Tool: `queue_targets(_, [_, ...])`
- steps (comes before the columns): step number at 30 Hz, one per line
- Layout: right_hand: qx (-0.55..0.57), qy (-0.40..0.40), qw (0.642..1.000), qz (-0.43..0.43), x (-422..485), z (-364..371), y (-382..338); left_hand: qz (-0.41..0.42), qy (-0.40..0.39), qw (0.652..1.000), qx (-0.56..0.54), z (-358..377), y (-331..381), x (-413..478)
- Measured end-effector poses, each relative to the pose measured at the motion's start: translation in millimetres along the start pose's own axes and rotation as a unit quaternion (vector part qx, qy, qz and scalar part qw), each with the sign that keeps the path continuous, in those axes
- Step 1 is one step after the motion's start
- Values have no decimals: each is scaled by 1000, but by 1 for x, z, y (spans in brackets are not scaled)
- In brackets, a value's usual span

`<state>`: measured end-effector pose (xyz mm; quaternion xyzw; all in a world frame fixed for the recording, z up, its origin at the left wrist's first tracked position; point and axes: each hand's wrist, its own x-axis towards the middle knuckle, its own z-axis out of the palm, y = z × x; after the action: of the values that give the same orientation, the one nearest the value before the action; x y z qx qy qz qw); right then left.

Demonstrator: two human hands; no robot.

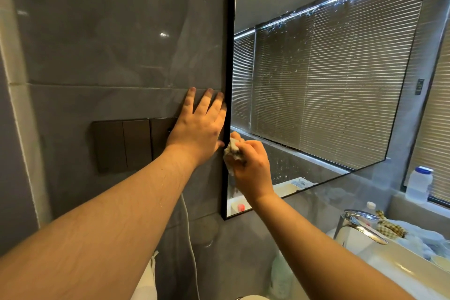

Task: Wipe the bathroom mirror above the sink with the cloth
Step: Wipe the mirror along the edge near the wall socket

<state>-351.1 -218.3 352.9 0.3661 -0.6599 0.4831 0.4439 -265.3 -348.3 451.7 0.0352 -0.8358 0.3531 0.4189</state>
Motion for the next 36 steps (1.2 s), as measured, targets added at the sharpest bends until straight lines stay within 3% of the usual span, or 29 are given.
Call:
queue_targets(6, [-9, 11, 999, -34, 56, -6, -13, -9, -8, 1000, -6, -1, 1, 2])
queue_targets(16, [-13, -4, 1000, -19, 128, -19, -37, -13, -47, 998, -34, -15, -6, 7])
queue_targets(25, [-26, -24, 998, -53, 105, -19, -27, -31, -8, 999, 25, -60, -79, 76])
queue_targets(36, [-21, 52, 992, -115, 169, -21, -38, -29, 32, 998, 48, -76, -126, 154])
